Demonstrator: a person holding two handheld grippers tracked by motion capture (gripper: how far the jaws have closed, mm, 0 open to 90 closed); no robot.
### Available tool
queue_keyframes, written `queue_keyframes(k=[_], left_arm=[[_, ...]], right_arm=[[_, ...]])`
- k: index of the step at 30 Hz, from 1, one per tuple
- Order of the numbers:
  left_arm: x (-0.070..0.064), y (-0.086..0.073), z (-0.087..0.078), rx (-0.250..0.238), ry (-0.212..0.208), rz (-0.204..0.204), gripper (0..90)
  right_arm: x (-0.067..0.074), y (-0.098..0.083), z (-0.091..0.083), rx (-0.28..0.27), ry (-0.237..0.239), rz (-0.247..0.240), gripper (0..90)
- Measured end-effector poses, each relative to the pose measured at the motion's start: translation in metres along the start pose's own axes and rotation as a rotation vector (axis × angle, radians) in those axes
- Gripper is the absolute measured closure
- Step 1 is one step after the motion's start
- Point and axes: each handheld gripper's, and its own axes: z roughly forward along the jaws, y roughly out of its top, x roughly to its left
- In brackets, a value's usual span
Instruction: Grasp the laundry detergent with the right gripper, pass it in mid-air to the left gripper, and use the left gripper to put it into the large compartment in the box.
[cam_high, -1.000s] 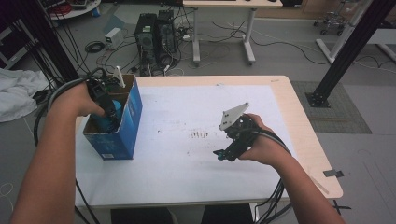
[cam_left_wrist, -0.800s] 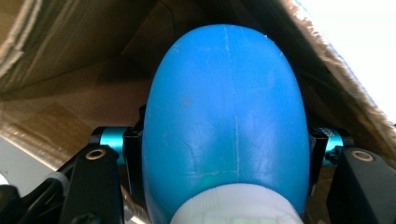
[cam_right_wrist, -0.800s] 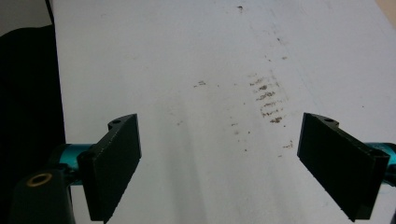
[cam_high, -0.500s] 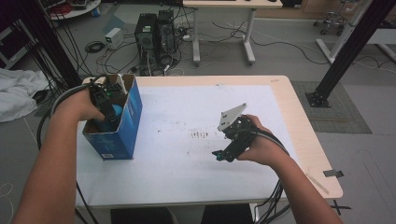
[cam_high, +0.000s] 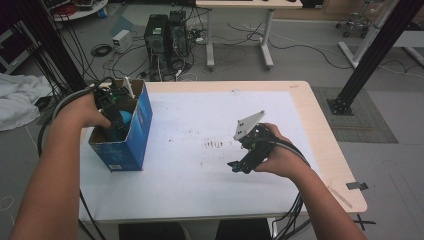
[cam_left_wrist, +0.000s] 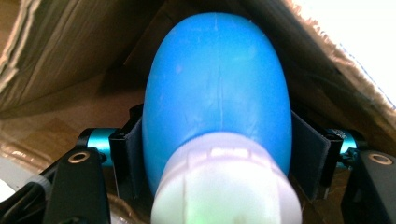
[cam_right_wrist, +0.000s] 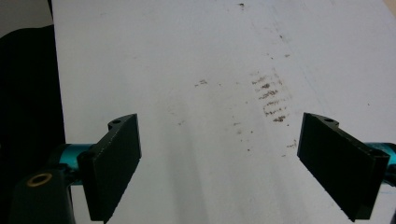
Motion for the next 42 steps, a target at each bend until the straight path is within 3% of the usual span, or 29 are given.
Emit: queue_keyframes(k=[12, 14, 24, 34, 35, 36, 42], left_arm=[[-0.004, -0.005, -0.016, -0.013, 0.011, -0.003, 31.0], [-0.006, -0.006, -0.022, -0.018, 0.031, 0.003, 27.4], [-0.012, -0.013, -0.049, -0.049, 0.042, 0.003, 27.4], [-0.022, -0.013, -0.064, -0.047, 0.034, 0.038, 26.3], [-0.025, -0.012, -0.066, -0.046, 0.063, 0.034, 26.3], [-0.026, -0.012, -0.069, -0.045, 0.065, 0.037, 19.5], [-0.033, -0.01, -0.077, -0.04, 0.049, 0.058, 19.5]], right_arm=[[0.0, 0.001, -0.001, -0.004, 0.004, -0.006, 12.7], [0.0, 0.001, -0.003, -0.003, 0.002, -0.003, 12.7], [-0.003, 0.004, -0.013, 0.001, -0.011, -0.005, 12.7], [-0.01, 0.008, -0.02, 0.003, -0.013, 0.005, 12.7], [-0.011, 0.008, -0.02, 0.008, -0.011, 0.006, 12.7], [-0.011, 0.008, -0.02, 0.018, -0.014, 0.003, 12.7], [-0.014, 0.008, -0.026, 0.03, -0.018, 0.01, 12.7]])
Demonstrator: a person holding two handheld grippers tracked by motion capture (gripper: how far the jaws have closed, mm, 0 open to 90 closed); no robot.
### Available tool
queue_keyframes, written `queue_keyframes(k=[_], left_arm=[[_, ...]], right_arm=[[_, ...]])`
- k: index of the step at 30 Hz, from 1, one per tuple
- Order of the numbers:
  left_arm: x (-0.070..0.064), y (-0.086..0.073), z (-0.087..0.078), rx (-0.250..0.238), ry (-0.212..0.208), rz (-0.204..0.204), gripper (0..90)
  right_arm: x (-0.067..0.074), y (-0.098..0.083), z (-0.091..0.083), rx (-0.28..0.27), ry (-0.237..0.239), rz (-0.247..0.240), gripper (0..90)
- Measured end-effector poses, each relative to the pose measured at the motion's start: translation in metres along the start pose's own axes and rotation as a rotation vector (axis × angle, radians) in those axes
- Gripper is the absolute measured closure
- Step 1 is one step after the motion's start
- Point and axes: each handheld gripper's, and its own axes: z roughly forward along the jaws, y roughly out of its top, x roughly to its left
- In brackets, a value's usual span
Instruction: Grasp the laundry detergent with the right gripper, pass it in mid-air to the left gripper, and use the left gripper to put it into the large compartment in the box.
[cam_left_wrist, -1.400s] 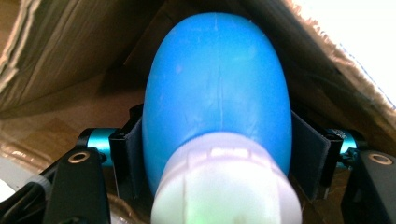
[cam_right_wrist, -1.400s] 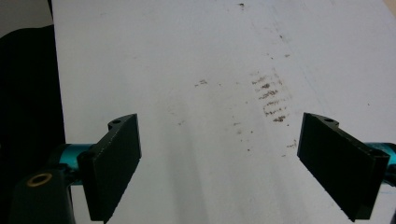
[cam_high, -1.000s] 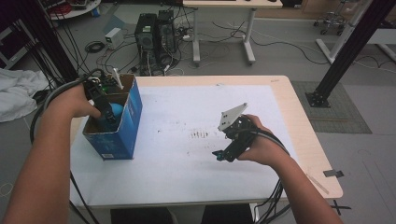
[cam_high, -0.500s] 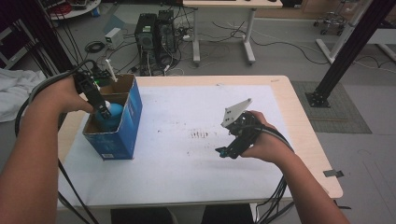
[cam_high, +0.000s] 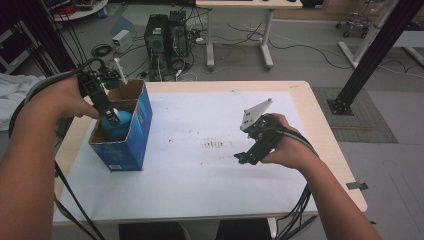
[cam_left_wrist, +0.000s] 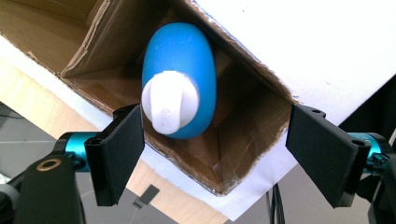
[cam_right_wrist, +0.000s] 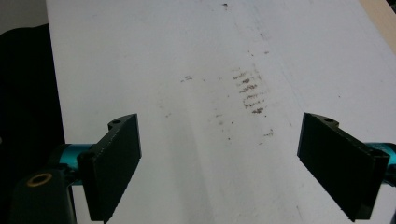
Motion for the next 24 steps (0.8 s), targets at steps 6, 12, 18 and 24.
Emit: queue_keyframes(k=[6, 12, 18, 24], left_arm=[[-0.009, 0.004, -0.005, -0.008, -0.005, 0.036, 18.7], [-0.028, 0.017, -0.01, 0.001, -0.002, 0.109, 14.5], [-0.053, 0.033, -0.01, 0.006, -0.062, 0.214, 12.1], [-0.074, 0.045, -0.007, 0.011, -0.082, 0.303, 9.8]], right_arm=[[-0.002, 0.001, -0.008, 0.022, -0.006, -0.003, 12.7], [-0.004, 0.004, -0.016, 0.068, -0.003, -0.004, 12.7], [-0.006, 0.009, -0.024, 0.108, 0.01, -0.011, 12.7], [-0.006, 0.01, -0.026, 0.141, 0.032, -0.023, 12.7]])
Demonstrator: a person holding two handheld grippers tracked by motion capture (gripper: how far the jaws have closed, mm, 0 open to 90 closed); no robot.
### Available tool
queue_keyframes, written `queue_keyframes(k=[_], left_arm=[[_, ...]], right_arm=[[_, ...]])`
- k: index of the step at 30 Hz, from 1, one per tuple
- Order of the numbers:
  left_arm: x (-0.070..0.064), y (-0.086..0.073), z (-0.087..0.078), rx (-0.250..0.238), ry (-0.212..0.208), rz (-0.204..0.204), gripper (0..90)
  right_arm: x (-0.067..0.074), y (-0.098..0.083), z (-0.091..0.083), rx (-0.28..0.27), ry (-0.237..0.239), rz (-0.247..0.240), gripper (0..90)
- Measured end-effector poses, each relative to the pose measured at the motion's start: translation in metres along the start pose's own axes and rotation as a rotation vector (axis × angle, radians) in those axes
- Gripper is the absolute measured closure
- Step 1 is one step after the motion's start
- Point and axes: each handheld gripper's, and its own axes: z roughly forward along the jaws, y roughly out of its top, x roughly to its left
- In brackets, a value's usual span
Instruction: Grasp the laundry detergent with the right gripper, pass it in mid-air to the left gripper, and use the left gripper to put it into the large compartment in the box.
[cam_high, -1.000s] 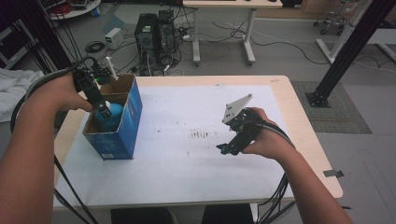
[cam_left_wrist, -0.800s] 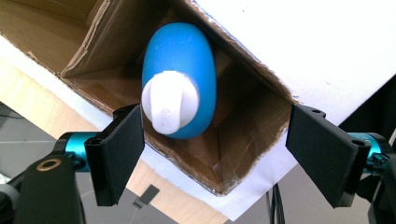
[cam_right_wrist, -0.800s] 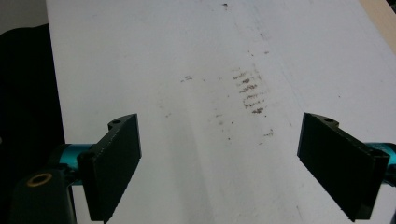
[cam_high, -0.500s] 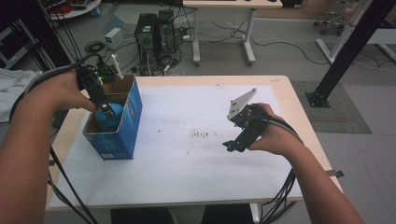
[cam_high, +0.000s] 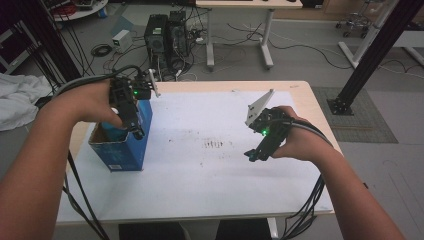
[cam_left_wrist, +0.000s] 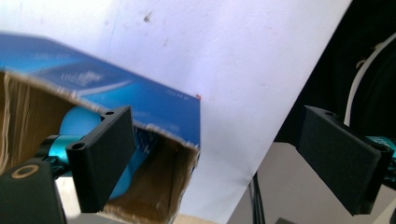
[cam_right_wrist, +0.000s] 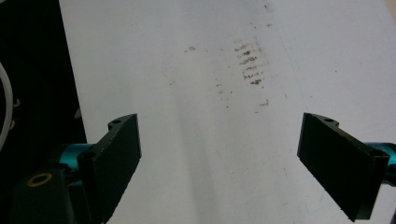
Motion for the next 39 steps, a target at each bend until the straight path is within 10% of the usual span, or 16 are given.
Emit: queue_keyframes(k=[14, 39], left_arm=[[-0.026, 0.036, 0.029, 0.062, -0.002, 0.184, 4.9], [-0.03, 0.052, 0.062, 0.038, -0.02, 0.272, 4.9]], right_arm=[[-0.008, 0.004, 0.01, 0.081, 0.048, -0.026, 12.7], [-0.023, 0.005, 0.032, 0.238, 0.067, -0.056, 12.7]])
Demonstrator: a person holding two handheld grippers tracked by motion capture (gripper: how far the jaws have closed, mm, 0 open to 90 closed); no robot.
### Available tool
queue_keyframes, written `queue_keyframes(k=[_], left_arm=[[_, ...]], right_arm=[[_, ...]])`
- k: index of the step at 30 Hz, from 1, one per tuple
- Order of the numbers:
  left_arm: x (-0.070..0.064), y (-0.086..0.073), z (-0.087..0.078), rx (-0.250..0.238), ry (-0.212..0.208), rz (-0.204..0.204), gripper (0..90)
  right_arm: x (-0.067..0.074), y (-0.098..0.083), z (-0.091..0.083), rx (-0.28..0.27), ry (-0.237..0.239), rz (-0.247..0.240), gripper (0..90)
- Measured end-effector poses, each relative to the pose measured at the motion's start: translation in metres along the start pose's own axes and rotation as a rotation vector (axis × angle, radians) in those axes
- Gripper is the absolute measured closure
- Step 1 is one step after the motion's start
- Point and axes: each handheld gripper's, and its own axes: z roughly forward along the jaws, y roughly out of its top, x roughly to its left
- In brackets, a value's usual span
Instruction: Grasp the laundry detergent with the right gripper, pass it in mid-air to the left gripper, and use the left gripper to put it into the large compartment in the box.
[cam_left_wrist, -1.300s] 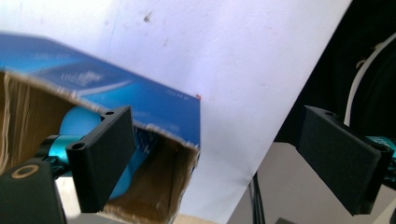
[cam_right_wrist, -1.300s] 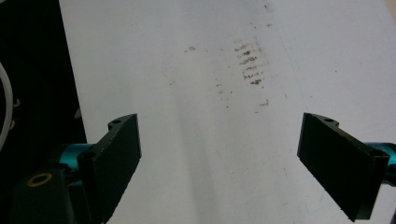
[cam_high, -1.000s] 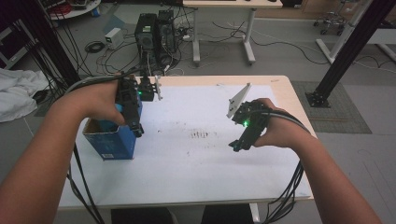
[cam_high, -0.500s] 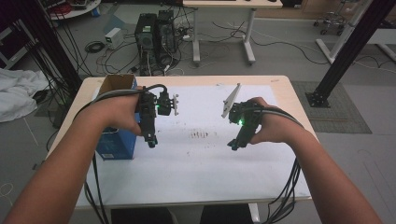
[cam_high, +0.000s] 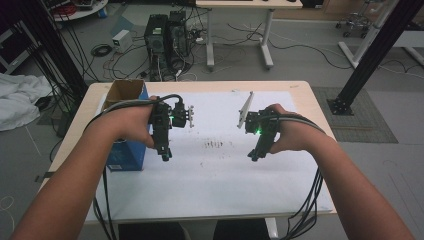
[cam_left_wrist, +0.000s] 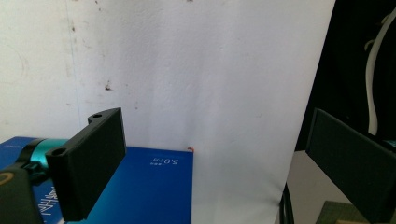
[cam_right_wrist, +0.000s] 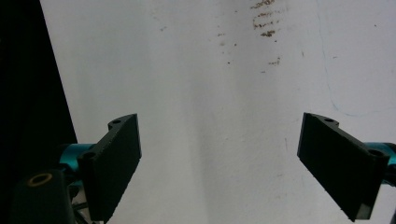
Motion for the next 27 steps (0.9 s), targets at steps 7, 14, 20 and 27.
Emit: queue_keyframes(k=[7, 14, 20, 27], left_arm=[[-0.0016, -0.0043, -0.003, -0.012, 0.004, -0.012, 4.9], [-0.0007, -0.0045, -0.0043, -0.006, 0.002, -0.015, 4.9], [-0.0002, -0.0026, -0.0036, -0.001, 0.0, -0.013, 4.9], [0.0003, -0.0022, -0.0021, 0.0, 0.001, -0.014, 4.9]], right_arm=[[0.0001, -0.0011, -0.0006, 0.015, 0.0, 0.012, 12.7], [0.0026, 0.001, 0.0004, 0.02, -0.001, -0.002, 12.7], [0.0017, 0.0009, 0.0005, 0.014, 0.0, 0.002, 12.7], [0.002, -0.0004, -0.0011, 0.009, -0.002, 0.009, 12.7]])
